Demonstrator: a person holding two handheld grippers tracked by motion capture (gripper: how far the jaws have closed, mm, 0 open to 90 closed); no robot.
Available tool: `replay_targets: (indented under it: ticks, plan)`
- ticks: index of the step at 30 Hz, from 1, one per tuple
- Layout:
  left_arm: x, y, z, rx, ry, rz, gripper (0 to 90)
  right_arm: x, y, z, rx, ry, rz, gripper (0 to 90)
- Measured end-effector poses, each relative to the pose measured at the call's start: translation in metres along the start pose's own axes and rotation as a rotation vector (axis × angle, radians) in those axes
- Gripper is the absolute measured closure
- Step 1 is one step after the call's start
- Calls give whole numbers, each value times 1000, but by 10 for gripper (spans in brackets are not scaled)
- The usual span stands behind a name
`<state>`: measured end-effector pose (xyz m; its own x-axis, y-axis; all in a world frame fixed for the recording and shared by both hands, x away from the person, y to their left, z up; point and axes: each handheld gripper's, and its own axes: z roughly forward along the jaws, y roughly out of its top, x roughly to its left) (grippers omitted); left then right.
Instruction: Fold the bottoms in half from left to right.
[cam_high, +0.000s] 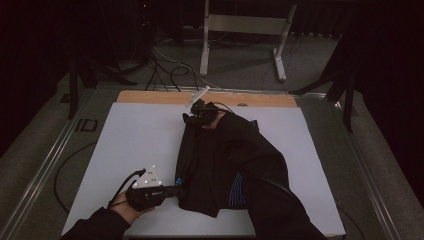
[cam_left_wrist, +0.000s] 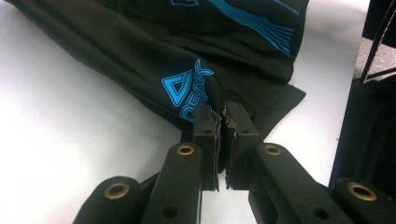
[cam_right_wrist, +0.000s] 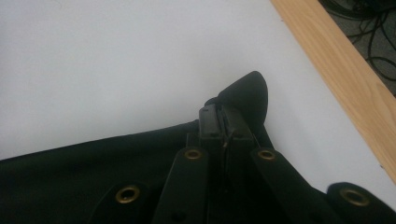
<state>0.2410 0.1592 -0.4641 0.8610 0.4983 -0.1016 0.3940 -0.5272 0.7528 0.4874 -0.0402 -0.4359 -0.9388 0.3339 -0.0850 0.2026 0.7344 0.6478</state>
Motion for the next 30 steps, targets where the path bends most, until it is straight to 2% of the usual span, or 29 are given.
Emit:
replay_targets:
  ticks: [15, 16, 23, 24, 25, 30]
  plan:
    - [-7, 18, 18, 3, -34, 31, 850, -8, -25, -30, -36, -37, 41, 895]
    - [-8, 20, 19, 1, -36, 30, 850, -9, -26, -31, -40, -40, 29, 895]
    - [-13, 29, 26, 0, -54, 56, 850, -11, -34, -44, -46, -59, 50, 895]
    - [-15, 33, 28, -1, -63, 61, 850, -12, -36, -46, -49, -63, 38, 895]
    - [-16, 35, 30, -1, -65, 64, 850, -12, -39, -51, -54, -66, 54, 895]
    - [-21, 47, 36, -6, -80, 84, 850, -15, -48, -64, -65, -82, 66, 895]
